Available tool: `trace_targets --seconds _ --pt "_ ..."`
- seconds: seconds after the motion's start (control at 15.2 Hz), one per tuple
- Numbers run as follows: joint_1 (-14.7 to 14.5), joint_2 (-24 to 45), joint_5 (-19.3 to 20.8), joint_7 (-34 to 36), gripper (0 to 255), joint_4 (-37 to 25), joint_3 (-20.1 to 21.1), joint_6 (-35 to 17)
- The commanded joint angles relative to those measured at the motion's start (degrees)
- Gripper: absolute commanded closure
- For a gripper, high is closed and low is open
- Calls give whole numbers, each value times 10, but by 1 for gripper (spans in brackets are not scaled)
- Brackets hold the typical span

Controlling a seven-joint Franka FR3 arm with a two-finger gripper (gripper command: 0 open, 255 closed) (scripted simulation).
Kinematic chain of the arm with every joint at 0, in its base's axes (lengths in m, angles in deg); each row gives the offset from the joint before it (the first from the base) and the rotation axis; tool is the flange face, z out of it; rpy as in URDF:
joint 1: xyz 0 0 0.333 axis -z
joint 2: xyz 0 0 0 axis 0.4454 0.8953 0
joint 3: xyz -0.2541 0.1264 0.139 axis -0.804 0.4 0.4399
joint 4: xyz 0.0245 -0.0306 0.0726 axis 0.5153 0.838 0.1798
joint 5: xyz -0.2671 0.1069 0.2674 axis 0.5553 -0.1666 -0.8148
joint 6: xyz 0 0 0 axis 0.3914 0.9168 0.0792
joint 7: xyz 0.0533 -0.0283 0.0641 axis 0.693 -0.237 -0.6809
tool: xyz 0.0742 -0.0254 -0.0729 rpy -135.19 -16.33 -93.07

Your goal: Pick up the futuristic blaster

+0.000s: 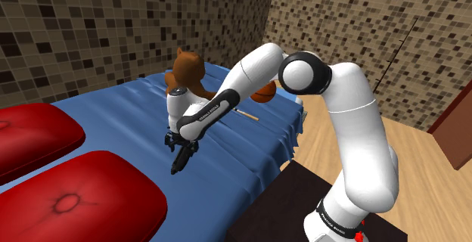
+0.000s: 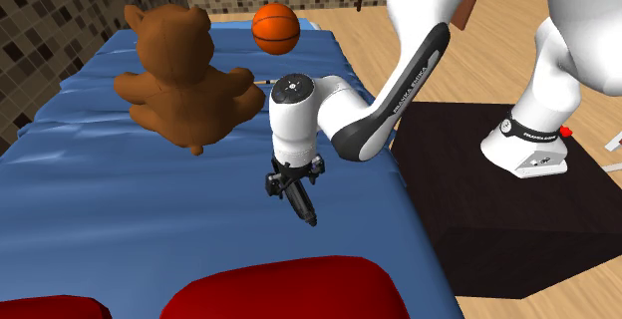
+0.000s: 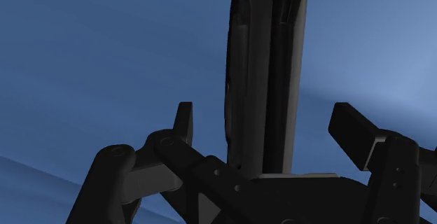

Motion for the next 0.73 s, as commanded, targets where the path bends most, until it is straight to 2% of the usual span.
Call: trace_targets --seconds 0.0,0.66 --pt "-1 3 1 1 255 -2 -1 -2" --pt "1 -4 -1 -1 255 1 1 2"
